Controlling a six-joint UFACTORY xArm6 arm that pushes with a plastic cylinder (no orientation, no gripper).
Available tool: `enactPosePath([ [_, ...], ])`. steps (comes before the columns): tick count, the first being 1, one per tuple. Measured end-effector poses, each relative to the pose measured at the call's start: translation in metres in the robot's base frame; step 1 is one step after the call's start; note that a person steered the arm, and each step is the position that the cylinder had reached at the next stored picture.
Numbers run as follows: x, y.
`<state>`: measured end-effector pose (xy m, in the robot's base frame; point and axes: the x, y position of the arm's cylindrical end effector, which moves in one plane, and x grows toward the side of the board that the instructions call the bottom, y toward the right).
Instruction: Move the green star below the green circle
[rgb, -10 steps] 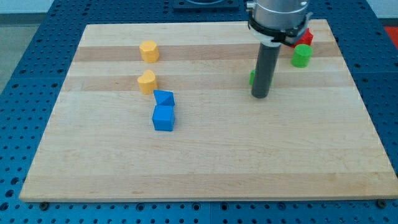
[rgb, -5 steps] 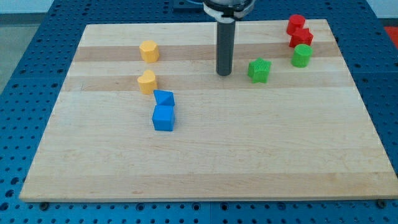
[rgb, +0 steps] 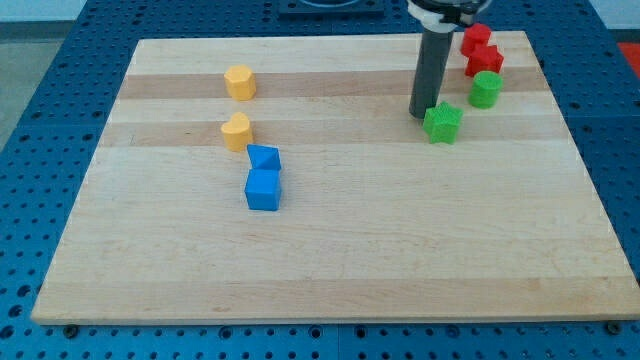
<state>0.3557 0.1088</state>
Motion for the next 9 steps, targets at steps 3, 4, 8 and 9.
enactPosePath([
  [3, 0.033, -0.041],
  [4, 0.033, -0.031],
  [8, 0.033, 0.057],
  [9, 0.033, 0.053],
])
